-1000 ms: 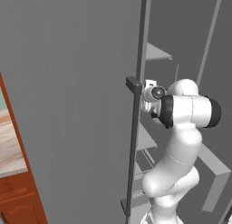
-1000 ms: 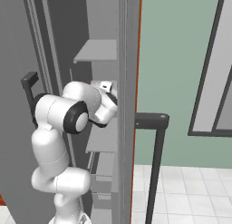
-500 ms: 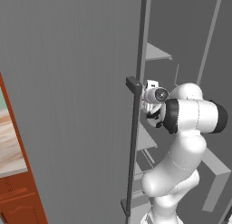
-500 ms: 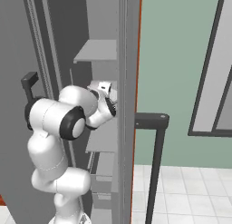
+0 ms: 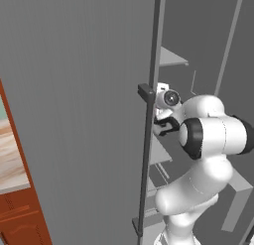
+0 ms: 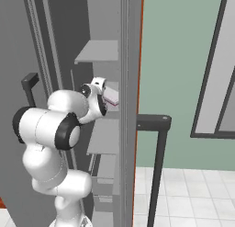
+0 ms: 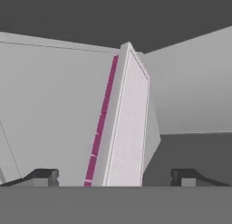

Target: The ice cube tray has been filled with water. Take the tray and place it in the freezer to make ice. Close the freezer door after placing the tray.

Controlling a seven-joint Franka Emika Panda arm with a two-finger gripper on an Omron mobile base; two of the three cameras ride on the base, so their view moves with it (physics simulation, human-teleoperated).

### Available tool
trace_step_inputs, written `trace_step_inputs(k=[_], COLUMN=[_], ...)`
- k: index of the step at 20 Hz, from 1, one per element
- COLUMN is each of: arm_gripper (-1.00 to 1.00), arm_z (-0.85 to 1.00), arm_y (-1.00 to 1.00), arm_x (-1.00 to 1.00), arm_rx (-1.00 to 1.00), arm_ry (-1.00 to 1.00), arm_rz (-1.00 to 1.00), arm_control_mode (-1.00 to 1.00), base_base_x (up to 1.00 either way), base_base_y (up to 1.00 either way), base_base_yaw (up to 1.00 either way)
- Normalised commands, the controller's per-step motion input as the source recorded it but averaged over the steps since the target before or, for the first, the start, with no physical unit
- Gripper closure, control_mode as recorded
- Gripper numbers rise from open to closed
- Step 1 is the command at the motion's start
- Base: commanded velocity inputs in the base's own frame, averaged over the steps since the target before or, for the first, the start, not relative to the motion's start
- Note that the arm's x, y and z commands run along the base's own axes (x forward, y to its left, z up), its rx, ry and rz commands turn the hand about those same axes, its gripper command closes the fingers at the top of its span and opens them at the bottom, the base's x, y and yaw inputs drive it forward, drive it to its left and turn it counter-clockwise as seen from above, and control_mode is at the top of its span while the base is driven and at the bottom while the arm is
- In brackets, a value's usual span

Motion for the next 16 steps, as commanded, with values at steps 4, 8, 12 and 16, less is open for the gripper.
trace_step_inputs(k=[4,8,12,16], arm_gripper=[-1.0,-1.0,-1.0,-1.0], arm_z=[0.39,0.23,0.24,0.42], arm_y=[0.06,-0.04,-0.18,-0.08], arm_x=[-0.22,-0.39,-0.46,-0.49], arm_rx=[0.0,0.0,0.02,0.07], arm_ry=[0.15,0.03,0.0,0.0], arm_rz=[0.0,0.0,0.0,0.0], arm_control_mode=[-1.0,-1.0,-1.0,-1.0], base_base_x=[0.0,0.0,0.0,0.0], base_base_y=[0.0,0.0,0.0,0.0], base_base_yaw=[0.0,0.0,0.0,0.0])
